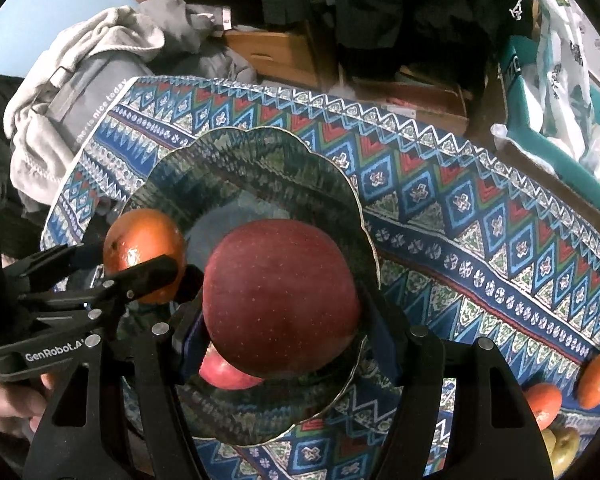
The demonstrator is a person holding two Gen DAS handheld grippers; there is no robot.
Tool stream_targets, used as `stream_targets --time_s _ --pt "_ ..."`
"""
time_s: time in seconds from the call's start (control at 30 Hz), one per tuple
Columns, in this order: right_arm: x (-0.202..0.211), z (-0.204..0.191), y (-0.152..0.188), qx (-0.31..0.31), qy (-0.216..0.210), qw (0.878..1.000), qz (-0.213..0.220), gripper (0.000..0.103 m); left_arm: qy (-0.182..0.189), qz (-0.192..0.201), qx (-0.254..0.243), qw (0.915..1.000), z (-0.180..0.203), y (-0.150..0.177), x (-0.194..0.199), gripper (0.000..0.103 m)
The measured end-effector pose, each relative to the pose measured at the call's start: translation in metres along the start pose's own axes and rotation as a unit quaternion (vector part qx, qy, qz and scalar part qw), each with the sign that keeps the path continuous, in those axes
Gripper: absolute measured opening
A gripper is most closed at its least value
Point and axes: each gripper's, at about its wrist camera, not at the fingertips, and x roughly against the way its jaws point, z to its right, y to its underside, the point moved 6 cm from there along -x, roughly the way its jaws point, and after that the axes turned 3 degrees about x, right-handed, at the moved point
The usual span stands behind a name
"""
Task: Organize fruits
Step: 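Lower the orange and apple into the glass bowl with both tools, then move both tools away from the bowl toward the two pears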
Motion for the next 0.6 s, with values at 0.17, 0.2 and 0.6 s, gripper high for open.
stream_targets --time_s 0.17,0.2,0.6 --pt "-0.001 0.001 0.001 -0.004 -0.006 1.000 -0.007 0.069 0.002 0.015 -0.001 0.9999 0.004 -0.003 0.009 0.068" --pt "-0.001 0.001 0.001 -0.006 -0.007 1.000 -0.008 0.069 0.003 0.017 -0.004 0.9998 0.005 -0.003 0.012 0.068" --pt "0.020 0.002 0.000 -0.015 -0.018 1.000 0.012 0.067 0.000 0.019 -0.029 0.9994 0.018 0.006 0.028 0.068"
